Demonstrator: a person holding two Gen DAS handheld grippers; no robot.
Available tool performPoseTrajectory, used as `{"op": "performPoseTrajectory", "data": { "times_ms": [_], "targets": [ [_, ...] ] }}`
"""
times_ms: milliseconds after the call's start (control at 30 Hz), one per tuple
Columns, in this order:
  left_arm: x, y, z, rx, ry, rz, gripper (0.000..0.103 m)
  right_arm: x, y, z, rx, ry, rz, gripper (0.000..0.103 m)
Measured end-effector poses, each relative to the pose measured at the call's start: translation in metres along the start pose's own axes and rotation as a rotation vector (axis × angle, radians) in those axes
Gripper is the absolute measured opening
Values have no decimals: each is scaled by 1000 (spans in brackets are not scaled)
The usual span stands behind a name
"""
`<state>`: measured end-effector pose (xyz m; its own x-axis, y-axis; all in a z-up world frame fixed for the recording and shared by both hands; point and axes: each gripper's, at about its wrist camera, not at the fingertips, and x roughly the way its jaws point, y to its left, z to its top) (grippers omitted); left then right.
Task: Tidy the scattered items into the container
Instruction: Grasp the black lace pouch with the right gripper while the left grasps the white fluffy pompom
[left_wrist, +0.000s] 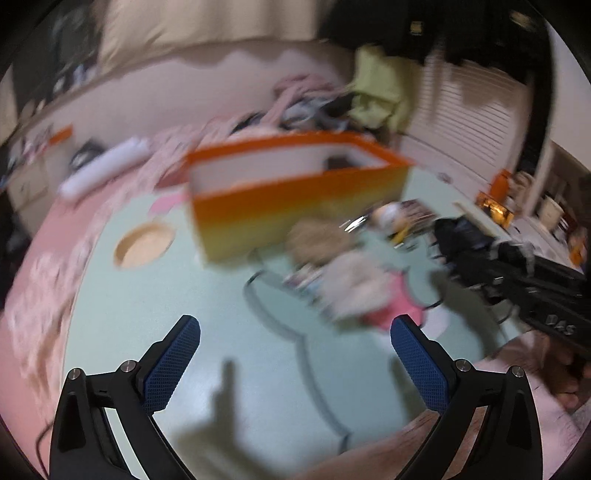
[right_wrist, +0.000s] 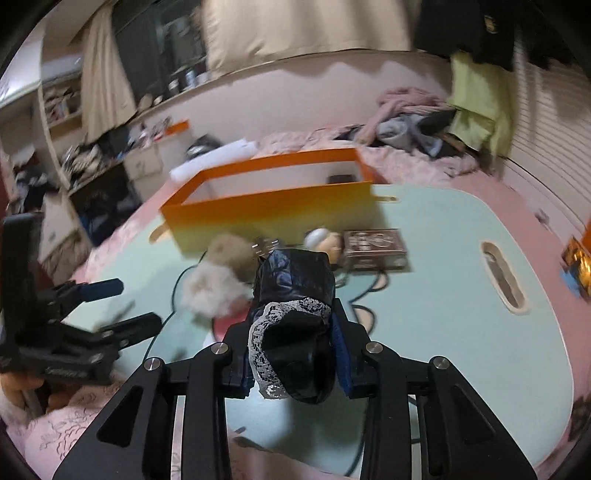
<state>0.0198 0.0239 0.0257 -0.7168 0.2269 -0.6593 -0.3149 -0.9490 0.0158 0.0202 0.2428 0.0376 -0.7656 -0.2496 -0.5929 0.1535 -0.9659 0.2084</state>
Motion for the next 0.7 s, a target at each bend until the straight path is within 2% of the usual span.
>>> {"op": "performPoseTrajectory", "data": {
  "times_ms": [67,133,167,233,333,400,433,467,567,700],
  "targets": [
    [6,-14,11,47,-10,-28,96,0,-7,1,40,-4,0,35],
    [22,-20,21,64,21,-67,75,0,-12,2,72,-8,0,35],
    [30,-22,24,69,41,-68,70,0,-14,2,85,-8,2,35],
    [43,-28,26,92,75,-57,54,2,-17,3,102,1,7,35],
    [42,-33,23,114,68,-70,38,4,-19,3,108,15,10,35],
    [34,-33,20,115,46,-83,38,4,-18,2,106,17,10,35],
    [28,-30,19,106,31,-88,16,4,-17,2,104,16,8,35],
    [23,-26,18,94,24,-99,6,4,-17,2,103,15,6,35],
    [3,-10,14,27,-6,-146,3,2,-15,1,95,10,1,35],
    [-10,9,10,-30,-25,-143,3,4,-13,1,87,15,0,35]
  ]
}}
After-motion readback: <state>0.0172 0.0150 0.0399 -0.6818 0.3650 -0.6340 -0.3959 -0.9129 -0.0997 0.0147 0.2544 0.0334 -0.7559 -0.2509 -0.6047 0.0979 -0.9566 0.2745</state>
